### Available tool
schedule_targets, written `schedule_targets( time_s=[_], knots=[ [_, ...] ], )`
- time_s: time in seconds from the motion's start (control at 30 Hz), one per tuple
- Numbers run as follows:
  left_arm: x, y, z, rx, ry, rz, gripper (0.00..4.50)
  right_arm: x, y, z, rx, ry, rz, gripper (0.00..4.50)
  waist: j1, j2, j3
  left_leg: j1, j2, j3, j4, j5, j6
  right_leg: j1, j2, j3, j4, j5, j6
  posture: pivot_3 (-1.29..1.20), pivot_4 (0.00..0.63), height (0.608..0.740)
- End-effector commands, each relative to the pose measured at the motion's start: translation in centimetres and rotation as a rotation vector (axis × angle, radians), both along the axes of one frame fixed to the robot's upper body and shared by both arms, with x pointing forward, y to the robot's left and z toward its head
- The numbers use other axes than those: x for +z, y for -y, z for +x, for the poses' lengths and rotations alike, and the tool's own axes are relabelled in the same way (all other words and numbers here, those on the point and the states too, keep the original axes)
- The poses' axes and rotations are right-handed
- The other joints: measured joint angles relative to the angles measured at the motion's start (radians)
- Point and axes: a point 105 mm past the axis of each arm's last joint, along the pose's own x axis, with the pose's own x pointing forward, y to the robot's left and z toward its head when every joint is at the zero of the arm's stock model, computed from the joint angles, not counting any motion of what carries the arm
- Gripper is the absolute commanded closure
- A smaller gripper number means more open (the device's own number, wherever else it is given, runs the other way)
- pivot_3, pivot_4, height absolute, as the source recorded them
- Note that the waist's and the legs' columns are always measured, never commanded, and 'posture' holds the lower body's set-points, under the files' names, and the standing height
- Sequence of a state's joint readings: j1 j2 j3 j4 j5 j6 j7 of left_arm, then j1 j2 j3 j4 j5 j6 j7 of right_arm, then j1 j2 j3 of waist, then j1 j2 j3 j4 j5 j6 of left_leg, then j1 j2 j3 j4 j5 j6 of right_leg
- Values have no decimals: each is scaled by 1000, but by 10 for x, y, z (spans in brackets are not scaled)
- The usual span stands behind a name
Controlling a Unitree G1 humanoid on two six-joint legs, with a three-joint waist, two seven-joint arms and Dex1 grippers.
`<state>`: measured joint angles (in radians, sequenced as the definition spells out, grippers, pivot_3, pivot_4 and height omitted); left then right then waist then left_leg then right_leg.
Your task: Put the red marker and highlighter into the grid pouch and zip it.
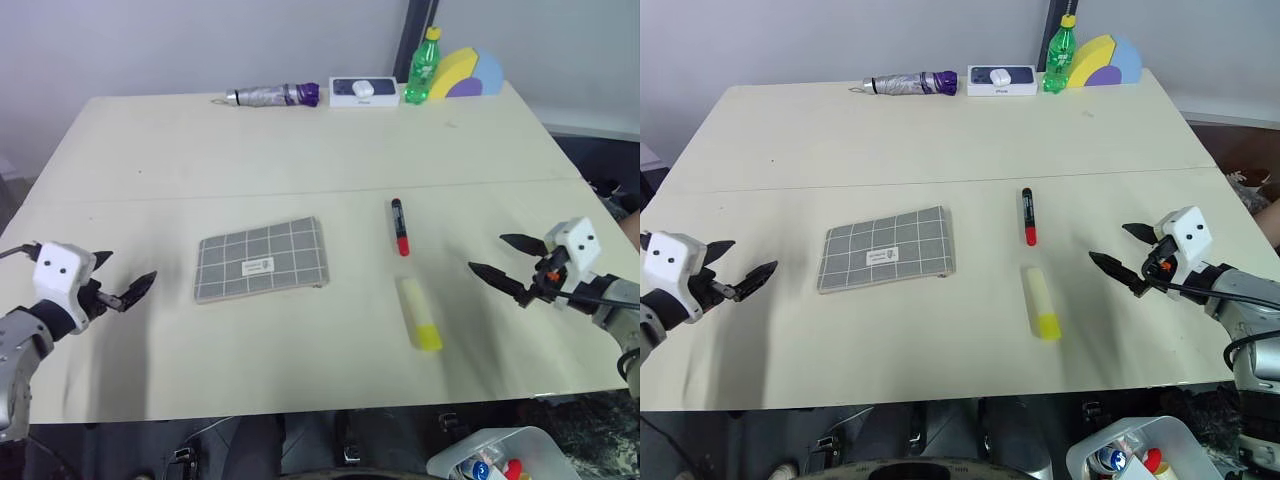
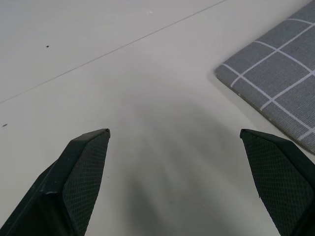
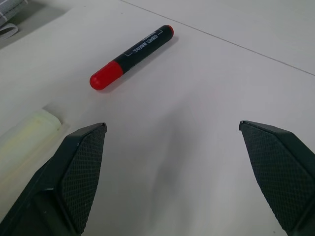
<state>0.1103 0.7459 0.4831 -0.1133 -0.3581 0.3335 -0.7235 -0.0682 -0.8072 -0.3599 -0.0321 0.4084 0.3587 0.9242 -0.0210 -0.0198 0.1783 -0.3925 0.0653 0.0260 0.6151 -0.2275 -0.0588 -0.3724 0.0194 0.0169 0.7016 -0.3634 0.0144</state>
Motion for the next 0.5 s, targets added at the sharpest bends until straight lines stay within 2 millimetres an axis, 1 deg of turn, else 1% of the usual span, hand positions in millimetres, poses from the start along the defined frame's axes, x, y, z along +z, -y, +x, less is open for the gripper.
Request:
schedule_targets(
  time_s=[0.03,0.13,0.33,0.43,0.5],
  knots=[
    [10,6,1,-23,43,25,0,11,-4,0,20,48,-17,13,0,0,0,0,0,0,0,0,0,0,0,0,0,0,0,0,150,740],
    [8,6,3,-5,41,25,0,10,-6,1,21,47,-16,13,0,0,0,0,0,0,0,0,0,0,0,0,0,0,0,0,150,740],
    [7,12,7,12,83,41,0,11,-13,13,-9,69,5,13,-1,0,0,0,0,1,0,0,0,0,0,1,0,0,0,0,150,740],
    [8,17,11,22,120,79,0,16,-26,18,9,88,39,13,0,0,0,0,0,1,0,0,0,0,0,1,0,0,0,0,150,740],
    [7,22,13,4,150,131,0,20,-43,25,39,99,62,13,0,-1,0,0,0,1,0,0,0,0,0,1,0,0,1,0,150,740]
  ],
)
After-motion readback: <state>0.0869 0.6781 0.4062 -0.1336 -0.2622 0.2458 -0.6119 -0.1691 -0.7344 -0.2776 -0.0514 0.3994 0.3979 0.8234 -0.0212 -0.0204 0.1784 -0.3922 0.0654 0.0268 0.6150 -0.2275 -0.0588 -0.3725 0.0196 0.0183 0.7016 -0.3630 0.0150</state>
